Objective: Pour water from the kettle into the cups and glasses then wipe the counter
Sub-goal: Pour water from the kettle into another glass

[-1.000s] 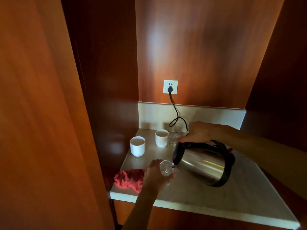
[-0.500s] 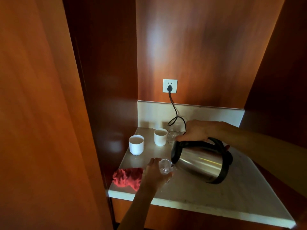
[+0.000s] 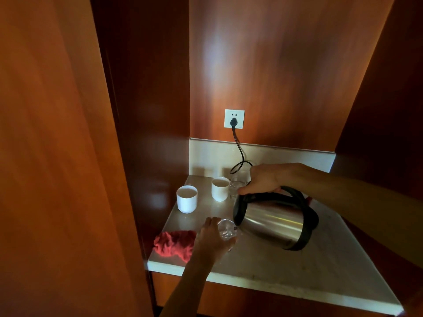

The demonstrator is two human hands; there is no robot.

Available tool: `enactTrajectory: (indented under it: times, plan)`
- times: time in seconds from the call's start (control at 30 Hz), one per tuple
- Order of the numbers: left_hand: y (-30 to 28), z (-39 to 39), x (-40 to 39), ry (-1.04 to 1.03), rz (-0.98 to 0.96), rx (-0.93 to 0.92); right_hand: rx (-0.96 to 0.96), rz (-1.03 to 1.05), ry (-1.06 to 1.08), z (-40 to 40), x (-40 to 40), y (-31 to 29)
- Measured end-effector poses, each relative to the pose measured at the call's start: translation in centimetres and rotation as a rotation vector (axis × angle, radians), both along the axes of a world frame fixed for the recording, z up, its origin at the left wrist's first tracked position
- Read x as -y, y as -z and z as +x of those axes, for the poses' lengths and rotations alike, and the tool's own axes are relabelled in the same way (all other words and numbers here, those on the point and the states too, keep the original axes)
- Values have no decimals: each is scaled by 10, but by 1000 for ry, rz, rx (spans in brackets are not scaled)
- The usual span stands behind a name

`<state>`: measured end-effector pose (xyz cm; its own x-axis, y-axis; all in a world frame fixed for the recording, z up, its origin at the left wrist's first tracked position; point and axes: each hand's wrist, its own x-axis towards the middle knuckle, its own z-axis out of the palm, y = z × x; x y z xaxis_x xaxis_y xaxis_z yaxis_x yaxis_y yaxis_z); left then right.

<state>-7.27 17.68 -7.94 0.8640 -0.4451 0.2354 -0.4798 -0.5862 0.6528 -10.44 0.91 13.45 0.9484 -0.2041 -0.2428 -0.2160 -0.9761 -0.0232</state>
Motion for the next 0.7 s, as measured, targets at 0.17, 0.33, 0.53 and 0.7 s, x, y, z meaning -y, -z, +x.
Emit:
enactTrajectory:
  times: [0.17,0.33,0.53,0.7]
  plan:
    - [1,2,0,2,11,-7,-22,-22,-14,4,-6,-3]
    - [2,1,0,-2,13,-7,-42,-61,-24,7,-8,-4]
    - [2,3,0,-4,15,-5,-72,-55,-36,11,-10,-5]
    - [2,2,0,3,9,-18,-98,-74,-58,16,-11,-5]
